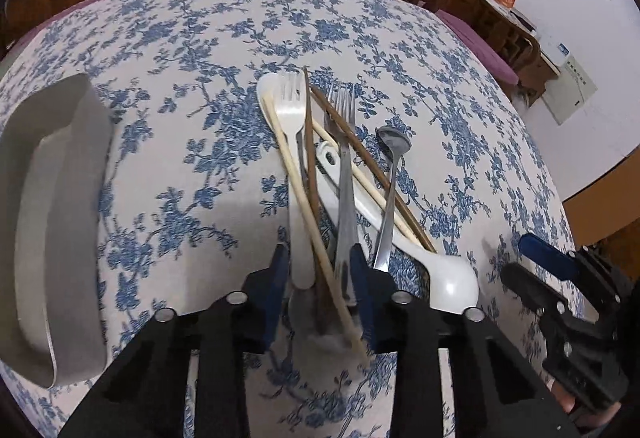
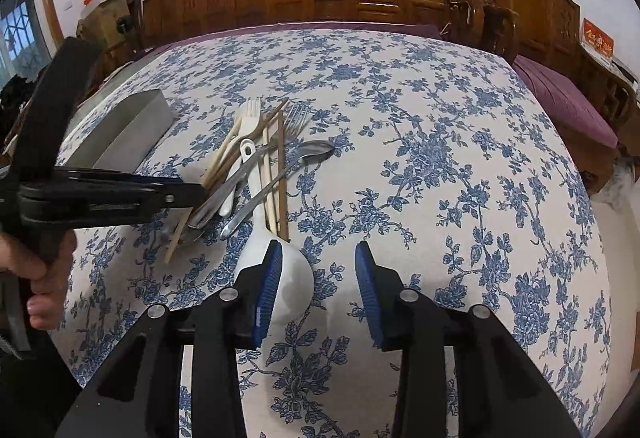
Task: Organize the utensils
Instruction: 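Reach both tools to the utensil pile and grasp a wooden chopstick with left, then grasp a metal spoon with the right tool while left lifts the chopstick toward the tray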
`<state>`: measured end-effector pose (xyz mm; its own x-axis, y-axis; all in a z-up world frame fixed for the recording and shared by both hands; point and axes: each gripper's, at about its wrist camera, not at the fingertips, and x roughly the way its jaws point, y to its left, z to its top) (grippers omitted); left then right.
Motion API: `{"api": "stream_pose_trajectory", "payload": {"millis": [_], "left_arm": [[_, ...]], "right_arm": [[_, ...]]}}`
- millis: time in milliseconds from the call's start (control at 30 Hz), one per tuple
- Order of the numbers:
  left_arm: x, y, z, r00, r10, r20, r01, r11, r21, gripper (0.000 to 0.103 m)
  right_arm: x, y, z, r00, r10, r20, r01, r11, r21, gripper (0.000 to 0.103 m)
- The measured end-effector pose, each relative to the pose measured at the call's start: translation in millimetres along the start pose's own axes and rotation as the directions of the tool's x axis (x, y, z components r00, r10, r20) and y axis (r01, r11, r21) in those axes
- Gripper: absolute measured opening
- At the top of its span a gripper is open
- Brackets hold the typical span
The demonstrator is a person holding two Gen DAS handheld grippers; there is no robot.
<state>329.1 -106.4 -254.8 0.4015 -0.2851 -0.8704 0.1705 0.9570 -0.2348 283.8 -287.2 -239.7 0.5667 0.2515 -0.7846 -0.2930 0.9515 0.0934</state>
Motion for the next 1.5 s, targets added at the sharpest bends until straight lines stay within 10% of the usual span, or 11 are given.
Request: {"api": "stream_pose_trajectory", "payload": {"millis": [400, 1500], "left_arm": [[3, 3, 4, 0.998, 0.061, -0.018, -0.061, 0.998, 0.008, 0.005], [-77, 39, -18, 0.994, -0.01, 0.108, 0.003, 0.998, 0.067, 0.004]], "right_arm": [[3, 8, -1, 1.0, -0.01, -0.008, 0.01, 1.0, -0.013, 0.04], [92, 20, 64, 0.993, 0.062, -0.103, -0.053, 0.995, 0.086, 0.019]]}}
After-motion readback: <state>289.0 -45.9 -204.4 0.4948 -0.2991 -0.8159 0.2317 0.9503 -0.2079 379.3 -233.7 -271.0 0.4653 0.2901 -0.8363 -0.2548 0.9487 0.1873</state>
